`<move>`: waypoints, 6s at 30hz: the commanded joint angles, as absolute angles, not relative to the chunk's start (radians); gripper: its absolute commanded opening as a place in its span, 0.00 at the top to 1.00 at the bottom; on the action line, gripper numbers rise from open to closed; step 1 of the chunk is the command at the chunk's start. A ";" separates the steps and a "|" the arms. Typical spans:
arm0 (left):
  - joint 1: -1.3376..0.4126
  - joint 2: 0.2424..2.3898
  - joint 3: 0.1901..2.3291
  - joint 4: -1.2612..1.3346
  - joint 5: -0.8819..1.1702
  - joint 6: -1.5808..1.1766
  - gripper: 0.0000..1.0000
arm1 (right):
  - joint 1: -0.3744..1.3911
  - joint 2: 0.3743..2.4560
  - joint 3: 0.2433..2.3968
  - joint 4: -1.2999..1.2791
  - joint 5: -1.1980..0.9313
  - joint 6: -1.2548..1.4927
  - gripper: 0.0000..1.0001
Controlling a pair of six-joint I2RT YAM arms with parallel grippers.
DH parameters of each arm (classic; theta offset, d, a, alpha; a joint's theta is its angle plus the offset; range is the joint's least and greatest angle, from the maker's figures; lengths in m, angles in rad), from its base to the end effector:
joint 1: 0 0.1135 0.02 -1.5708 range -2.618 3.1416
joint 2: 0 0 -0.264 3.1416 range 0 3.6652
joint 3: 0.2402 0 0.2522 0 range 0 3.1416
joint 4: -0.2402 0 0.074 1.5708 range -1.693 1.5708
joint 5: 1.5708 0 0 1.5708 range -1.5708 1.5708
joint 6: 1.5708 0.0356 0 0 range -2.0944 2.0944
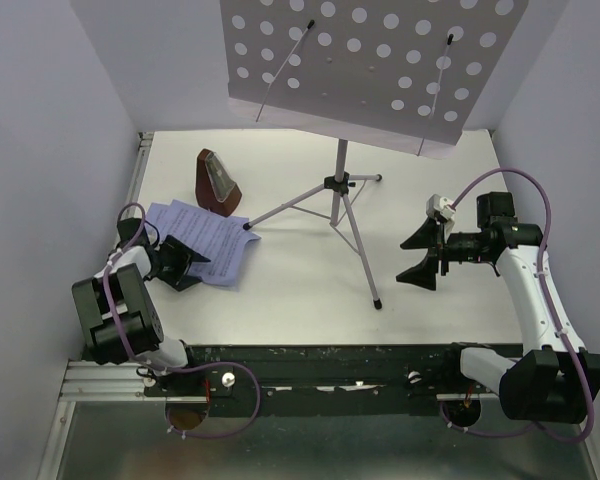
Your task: Set up the instrument practice props
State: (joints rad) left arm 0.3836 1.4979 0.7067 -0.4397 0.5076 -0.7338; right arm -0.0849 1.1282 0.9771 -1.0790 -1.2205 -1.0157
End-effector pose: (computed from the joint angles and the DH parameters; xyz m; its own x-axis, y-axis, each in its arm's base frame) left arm 0.2389 0.0778 0.1457 -0.5309 -0.8454 0.0593 -0.7168 0.4106 -0.5636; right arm 0.1891 0.0175 0.2932 -0.2539 -0.2711 -0.9285 -0.9476 0.2622 0.1826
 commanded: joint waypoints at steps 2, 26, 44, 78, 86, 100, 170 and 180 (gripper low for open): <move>0.370 1.467 0.629 -0.373 0.505 -0.683 0.32 | -0.090 1.124 1.000 -1.117 -1.223 -1.051 0.00; 0.431 1.180 0.400 0.054 0.769 -0.971 0.21 | -0.091 1.132 1.006 -1.154 -1.233 -1.086 0.00; 0.462 1.187 0.413 -0.032 0.811 -0.960 0.36 | -0.089 1.137 1.009 -1.163 -1.235 -1.095 0.00; 0.436 0.925 0.524 -0.569 0.879 -0.601 1.00 | -0.087 1.167 1.038 -1.316 -1.310 -1.241 0.01; 0.212 0.807 0.649 -0.897 0.773 -0.496 1.00 | -0.038 1.190 1.123 -1.482 -1.293 -1.332 0.00; -0.273 0.611 0.928 -1.026 0.626 -0.447 1.00 | 0.047 1.088 1.144 -1.261 -1.262 -0.821 0.00; -0.672 1.129 1.965 -0.956 0.199 -0.012 0.01 | 0.158 1.107 2.162 -1.030 -0.916 -0.065 1.00; -0.655 1.298 2.193 -0.933 0.055 0.087 0.04 | 0.156 1.357 2.385 -0.789 -0.571 0.310 1.00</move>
